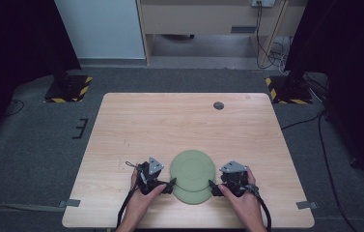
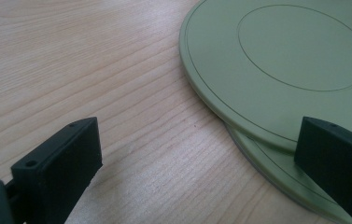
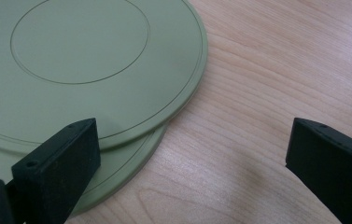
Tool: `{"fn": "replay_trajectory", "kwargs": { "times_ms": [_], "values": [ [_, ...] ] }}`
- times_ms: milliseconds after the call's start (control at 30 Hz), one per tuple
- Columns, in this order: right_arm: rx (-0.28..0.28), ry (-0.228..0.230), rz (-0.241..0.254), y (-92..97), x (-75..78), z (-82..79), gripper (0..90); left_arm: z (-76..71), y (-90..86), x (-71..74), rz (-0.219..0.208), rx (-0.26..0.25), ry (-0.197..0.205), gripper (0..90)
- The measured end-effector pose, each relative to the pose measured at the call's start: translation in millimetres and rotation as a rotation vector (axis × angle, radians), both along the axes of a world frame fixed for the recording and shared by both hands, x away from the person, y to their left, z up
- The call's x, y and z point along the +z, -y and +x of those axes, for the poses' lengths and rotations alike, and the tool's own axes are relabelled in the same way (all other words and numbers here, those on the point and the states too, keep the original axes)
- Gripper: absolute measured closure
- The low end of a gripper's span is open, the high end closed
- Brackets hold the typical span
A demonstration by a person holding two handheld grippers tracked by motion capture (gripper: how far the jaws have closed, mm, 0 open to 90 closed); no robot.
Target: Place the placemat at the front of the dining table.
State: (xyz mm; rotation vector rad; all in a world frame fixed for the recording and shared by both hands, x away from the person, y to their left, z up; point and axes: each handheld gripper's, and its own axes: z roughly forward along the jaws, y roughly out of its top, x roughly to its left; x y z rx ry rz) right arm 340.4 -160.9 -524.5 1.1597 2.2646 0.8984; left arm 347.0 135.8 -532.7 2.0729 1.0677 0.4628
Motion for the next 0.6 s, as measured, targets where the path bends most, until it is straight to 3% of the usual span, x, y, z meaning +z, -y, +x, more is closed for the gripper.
{"fn": "replay_trajectory", "kwargs": {
  "times_ms": [600],
  "values": [
    [-0.022,0.011,-0.001,-1.3,-0.3,2.8,2.1,3.3,0.3,-0.6,-0.004,0.012,0.005,0.1]
  ]
}}
